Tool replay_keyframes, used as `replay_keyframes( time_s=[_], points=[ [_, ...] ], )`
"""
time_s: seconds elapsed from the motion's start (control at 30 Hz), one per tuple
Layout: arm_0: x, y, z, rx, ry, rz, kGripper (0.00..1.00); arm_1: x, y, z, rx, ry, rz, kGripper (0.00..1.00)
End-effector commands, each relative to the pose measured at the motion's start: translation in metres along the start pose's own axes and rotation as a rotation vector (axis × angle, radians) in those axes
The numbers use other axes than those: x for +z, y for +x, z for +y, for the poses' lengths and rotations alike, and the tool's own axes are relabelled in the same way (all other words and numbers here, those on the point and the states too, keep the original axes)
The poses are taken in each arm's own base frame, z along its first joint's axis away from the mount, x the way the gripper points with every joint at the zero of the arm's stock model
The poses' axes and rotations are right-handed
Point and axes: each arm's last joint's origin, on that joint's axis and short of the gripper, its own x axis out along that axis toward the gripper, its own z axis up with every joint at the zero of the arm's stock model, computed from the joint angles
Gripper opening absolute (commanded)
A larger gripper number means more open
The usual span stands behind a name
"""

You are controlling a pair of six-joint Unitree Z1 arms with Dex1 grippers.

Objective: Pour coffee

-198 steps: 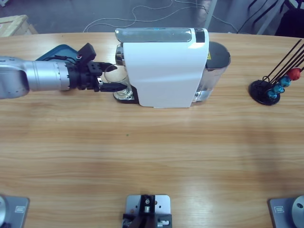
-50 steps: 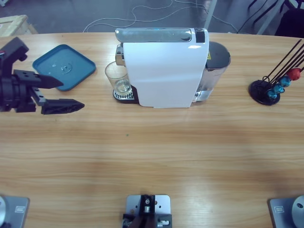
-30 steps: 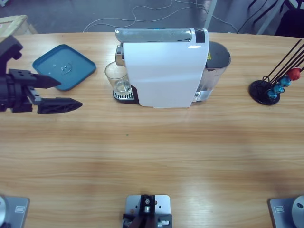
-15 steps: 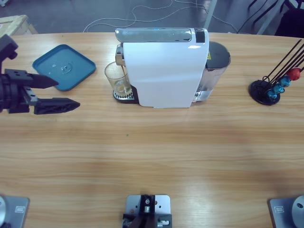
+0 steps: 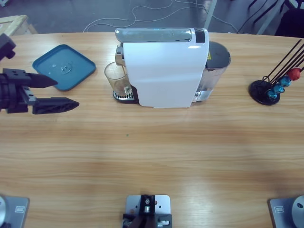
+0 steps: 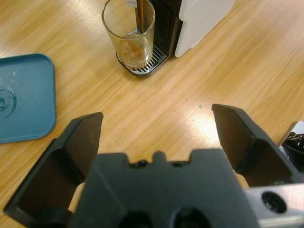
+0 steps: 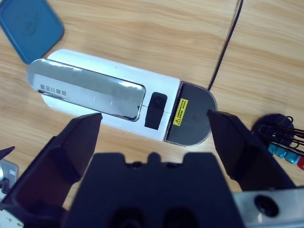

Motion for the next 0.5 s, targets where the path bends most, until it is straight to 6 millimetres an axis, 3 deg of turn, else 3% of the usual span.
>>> replay_keyframes(
  time_s=[0.03, 0.4, 0.5],
  points=[
    [-0.012, -0.007, -0.002, 0.005, 0.002, 0.007, 1.0, -0.012, -0.028, -0.004, -0.003, 0.018, -0.031, 1.0],
    [-0.013, -0.012, -0.002, 0.01, -0.003, -0.008, 1.0, -0.05, -0.061, -0.024, -0.006, 0.04, -0.057, 1.0],
    [-0.013, -0.032, -0.005, 0.026, 0.01, -0.092, 1.0, -0.071, -0.074, -0.034, 0.006, 0.038, -0.072, 1.0]
  ],
)
